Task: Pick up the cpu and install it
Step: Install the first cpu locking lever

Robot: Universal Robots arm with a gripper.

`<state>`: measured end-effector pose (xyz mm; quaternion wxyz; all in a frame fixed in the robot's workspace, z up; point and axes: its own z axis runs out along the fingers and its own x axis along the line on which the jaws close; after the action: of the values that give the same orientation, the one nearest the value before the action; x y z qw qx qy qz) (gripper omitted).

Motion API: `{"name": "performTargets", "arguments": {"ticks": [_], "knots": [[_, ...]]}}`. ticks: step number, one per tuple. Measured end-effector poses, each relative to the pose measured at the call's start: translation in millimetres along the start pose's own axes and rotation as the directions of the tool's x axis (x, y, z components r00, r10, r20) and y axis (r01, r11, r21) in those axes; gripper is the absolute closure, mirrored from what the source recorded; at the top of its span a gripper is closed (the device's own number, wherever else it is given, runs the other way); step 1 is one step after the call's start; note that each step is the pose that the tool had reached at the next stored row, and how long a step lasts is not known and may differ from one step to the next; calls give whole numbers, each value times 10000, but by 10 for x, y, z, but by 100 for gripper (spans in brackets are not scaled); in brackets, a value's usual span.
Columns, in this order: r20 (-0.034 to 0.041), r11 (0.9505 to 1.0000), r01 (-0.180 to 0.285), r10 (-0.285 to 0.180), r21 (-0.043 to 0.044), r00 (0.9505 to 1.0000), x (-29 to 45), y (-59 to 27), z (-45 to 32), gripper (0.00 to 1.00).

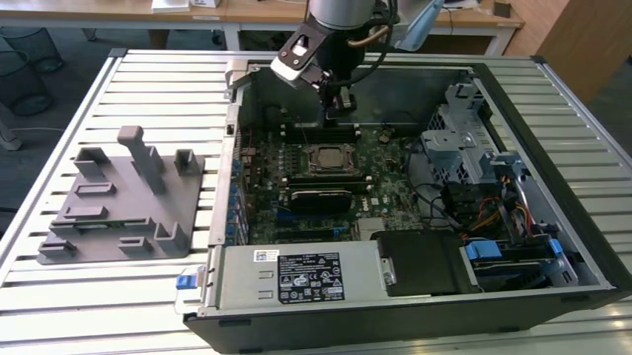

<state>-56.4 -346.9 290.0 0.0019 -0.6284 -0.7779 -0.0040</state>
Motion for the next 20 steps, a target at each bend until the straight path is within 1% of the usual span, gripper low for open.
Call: {"name": "performTargets", "arguments": {"ticks": [6,8,10,12,14,16,18,19,20], "knots": [[-3,9987,504,-504,4,9987,-2,-1,2,89],[-5,9969,784,-784,5,9969,-2,-1,5,89],[-7,9937,1121,-1121,6,9937,-2,-1,9,89],[-7,9888,1493,-1493,10,9888,-2,-1,13,89],[-7,9828,1848,-1848,15,9828,-2,-1,17,89],[-9,9755,2200,-2200,19,9755,-2,-1,21,89],[-10,9669,2551,-2550,22,9669,-2,-1,25,89],[-9,9635,2678,-2678,25,9635,-2,-3,26,89],[-9,9611,2760,-2760,25,9612,0,-9,28,89]]}}
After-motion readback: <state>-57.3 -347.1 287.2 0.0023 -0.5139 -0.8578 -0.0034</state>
